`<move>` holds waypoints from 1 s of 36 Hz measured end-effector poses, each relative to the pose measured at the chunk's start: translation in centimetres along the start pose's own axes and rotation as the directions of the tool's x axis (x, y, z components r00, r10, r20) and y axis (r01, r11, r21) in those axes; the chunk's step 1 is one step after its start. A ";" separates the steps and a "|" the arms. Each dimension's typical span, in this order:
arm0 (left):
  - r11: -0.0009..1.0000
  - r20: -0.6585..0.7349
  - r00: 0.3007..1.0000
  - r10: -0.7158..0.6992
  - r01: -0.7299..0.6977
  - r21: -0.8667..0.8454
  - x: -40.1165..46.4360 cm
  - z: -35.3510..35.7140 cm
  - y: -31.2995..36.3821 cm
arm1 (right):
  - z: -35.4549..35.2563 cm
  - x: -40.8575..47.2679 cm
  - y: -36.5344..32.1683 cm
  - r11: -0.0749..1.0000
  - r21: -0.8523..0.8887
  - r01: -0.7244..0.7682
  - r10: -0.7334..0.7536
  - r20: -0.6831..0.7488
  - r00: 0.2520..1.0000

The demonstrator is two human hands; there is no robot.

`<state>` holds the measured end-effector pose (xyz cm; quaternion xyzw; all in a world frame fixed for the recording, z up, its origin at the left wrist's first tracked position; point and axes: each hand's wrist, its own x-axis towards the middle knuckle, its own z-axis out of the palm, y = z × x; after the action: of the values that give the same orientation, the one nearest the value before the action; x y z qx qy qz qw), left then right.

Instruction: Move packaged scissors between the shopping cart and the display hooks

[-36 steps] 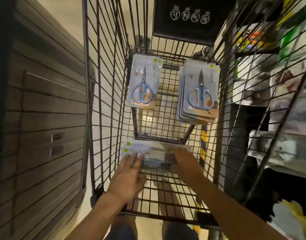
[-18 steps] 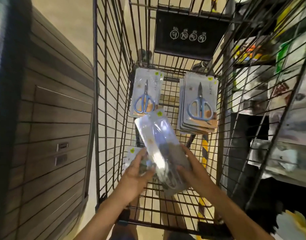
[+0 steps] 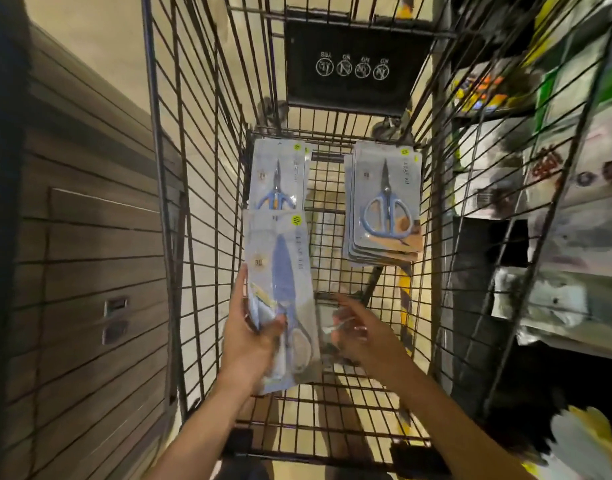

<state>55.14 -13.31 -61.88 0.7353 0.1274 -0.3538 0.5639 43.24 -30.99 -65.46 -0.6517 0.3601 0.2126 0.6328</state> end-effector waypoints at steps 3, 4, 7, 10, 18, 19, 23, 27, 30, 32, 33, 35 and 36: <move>0.989 0.000 0.997 0.076 -0.075 0.131 0.0 -0.8 0.2 | -0.4 0.9 1.5 0.982 -0.187 -0.022 0.011 -0.060 0.998; 0.981 0.008 0.995 0.096 -0.096 0.170 0.0 -1.1 0.3 | -0.4 1.2 2.2 0.967 -0.252 -0.034 0.022 -0.049 0.999; 0.971 0.034 0.993 0.112 -0.117 0.211 -0.1 -1.5 0.1 | 0.0 2.2 4.3 0.913 -0.404 0.048 -0.063 -0.022 0.998; 0.965 0.045 0.991 0.124 -0.131 0.228 -0.2 -1.7 -0.1 | 0.8 3.1 5.8 0.818 -0.561 0.125 -0.131 0.030 0.991; 0.964 0.059 0.993 0.106 -0.117 0.238 -0.9 -2.5 -0.8 | 1.7 3.9 6.6 0.687 -0.716 0.121 -0.174 0.000 0.985; 0.963 0.057 0.992 0.111 -0.121 0.242 -1.0 -2.5 -0.9 | 1.5 4.1 6.6 0.667 -0.734 0.128 -0.191 -0.002 0.982; 0.960 0.047 0.995 0.091 -0.100 0.262 -1.1 -2.9 -0.9 | 1.2 4.8 5.4 0.617 -0.779 0.110 -0.134 0.033 0.990; 0.961 0.043 0.996 0.080 -0.088 0.262 -1.2 -3.0 -0.7 | 0.9 4.9 3.7 0.563 -0.813 0.150 -0.033 0.159 0.987; 0.965 0.047 0.996 0.070 -0.080 0.251 -1.4 -2.9 -0.4 | 0.8 4.1 3.1 0.550 -0.809 0.207 0.002 0.249 0.969; 0.964 0.052 0.995 0.082 -0.093 0.251 -1.7 -2.8 0.1 | 0.4 3.6 2.8 0.550 -0.799 0.243 -0.012 0.283 0.959; 0.962 0.052 0.995 0.090 -0.100 0.252 -1.9 -2.8 0.3 | 0.1 3.3 2.6 0.544 -0.798 0.258 -0.015 0.298 0.954; 0.960 0.046 0.994 0.094 -0.103 0.259 -2.5 -2.9 1.2 | -0.5 2.4 1.7 0.552 -0.792 0.261 -0.011 0.307 0.952; 0.957 0.045 0.993 0.107 -0.116 0.266 -2.8 -2.9 1.8 | -0.8 1.8 1.2 0.587 -0.774 0.236 -0.005 0.289 0.957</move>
<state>55.28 -10.61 -58.39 0.8055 0.0282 -0.3463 0.4800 43.37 -32.09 -67.49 -0.8559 0.0958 0.3898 0.3260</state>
